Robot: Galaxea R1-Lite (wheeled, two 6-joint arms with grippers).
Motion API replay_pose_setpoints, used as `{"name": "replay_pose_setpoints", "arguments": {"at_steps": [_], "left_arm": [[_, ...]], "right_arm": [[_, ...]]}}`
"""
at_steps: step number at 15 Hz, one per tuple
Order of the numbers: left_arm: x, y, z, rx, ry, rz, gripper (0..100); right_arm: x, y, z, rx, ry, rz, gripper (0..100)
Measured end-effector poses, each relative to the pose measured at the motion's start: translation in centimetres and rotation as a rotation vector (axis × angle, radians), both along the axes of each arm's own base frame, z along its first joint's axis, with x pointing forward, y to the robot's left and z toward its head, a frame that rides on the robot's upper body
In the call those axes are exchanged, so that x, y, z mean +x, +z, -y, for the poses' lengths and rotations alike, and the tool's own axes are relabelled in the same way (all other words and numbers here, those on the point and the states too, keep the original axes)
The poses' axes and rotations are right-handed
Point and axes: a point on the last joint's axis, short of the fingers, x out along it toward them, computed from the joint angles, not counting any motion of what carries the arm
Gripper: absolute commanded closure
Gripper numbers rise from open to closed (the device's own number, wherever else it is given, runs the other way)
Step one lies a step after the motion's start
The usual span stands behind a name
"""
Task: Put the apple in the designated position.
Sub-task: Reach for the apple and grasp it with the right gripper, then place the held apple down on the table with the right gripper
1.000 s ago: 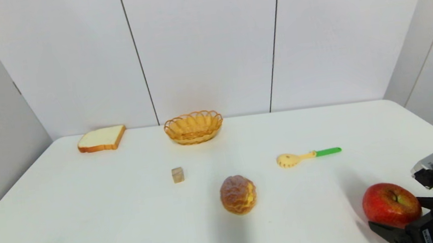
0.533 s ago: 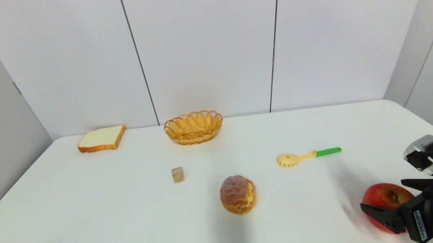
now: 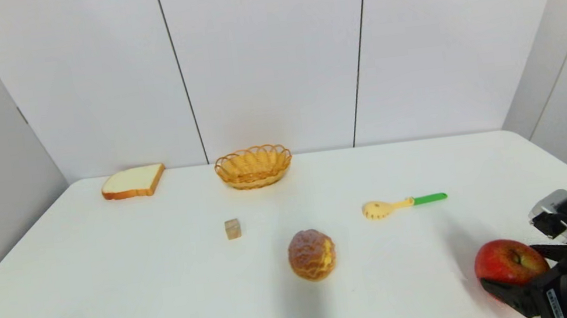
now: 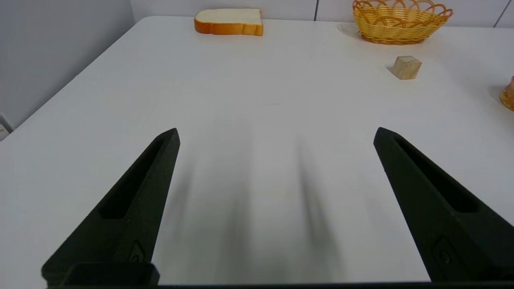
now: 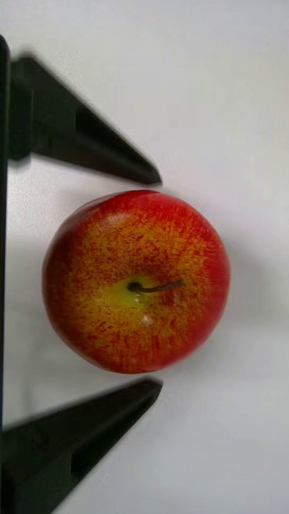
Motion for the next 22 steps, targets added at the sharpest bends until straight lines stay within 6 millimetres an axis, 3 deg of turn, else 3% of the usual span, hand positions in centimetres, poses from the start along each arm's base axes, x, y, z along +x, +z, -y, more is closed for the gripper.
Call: {"name": "replay_pose_setpoints", "arguments": {"at_steps": [7,9,12,17,22], "left_arm": [[0.0,0.0,0.0,0.0,0.001,0.0,0],[0.0,0.0,0.0,0.0,0.001,0.0,0],[0.0,0.0,0.0,0.0,0.0,0.0,0],[0.0,0.0,0.0,0.0,0.0,0.0,0],[0.0,0.0,0.0,0.0,0.0,0.0,0]], "right_arm": [[-0.3,-0.2,0.1,-0.019,-0.002,-0.051,100],[0.3,1.2,-0.1,-0.02,-0.002,-0.047,100],[2.5,5.4,-1.4,0.024,0.045,0.058,100],[7.4,10.2,-7.0,0.053,0.227,0.231,100],[12.1,10.6,-14.6,0.095,0.431,0.328,100]]}}
